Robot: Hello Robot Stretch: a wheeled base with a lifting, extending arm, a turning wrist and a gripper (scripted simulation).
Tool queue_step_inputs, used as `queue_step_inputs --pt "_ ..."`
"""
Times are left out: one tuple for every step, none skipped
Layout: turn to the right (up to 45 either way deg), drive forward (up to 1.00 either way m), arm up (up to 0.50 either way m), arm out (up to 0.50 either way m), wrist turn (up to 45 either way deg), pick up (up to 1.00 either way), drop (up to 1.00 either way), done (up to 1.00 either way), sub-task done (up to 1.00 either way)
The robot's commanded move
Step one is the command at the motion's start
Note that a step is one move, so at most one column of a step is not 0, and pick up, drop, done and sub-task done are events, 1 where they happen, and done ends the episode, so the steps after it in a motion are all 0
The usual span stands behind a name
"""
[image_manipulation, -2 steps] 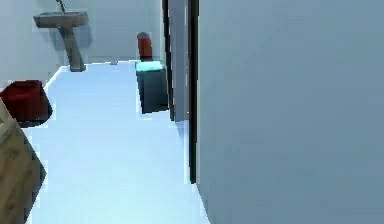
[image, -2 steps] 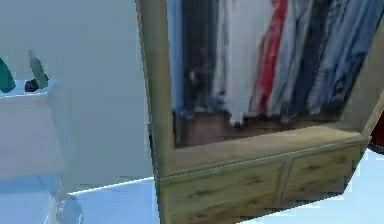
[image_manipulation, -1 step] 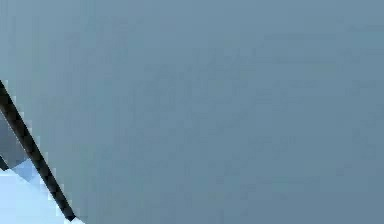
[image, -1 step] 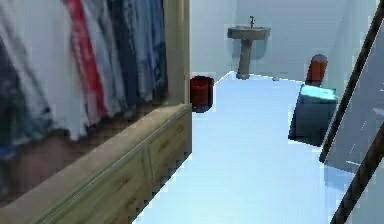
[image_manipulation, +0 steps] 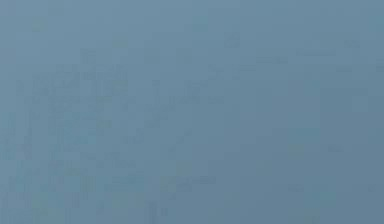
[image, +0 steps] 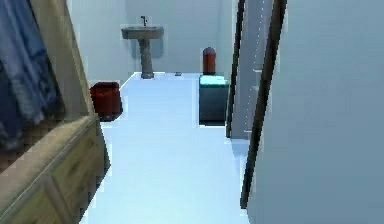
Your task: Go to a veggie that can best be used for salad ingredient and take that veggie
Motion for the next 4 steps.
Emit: queue_step_inputs --pt "0.0 1.0 0.0 0.0 0.0 0.0 0.0 0.0 0.0" --pt "3.0 0.0 0.0 0.0 0.0 0.0 0.0 0.0 0.0" --pt "0.0 0.65 0.0 0.0 0.0 0.0 0.0 0.0 0.0" --pt "45.0 0.0 0.0 0.0 0.0 0.0 0.0 0.0 0.0"
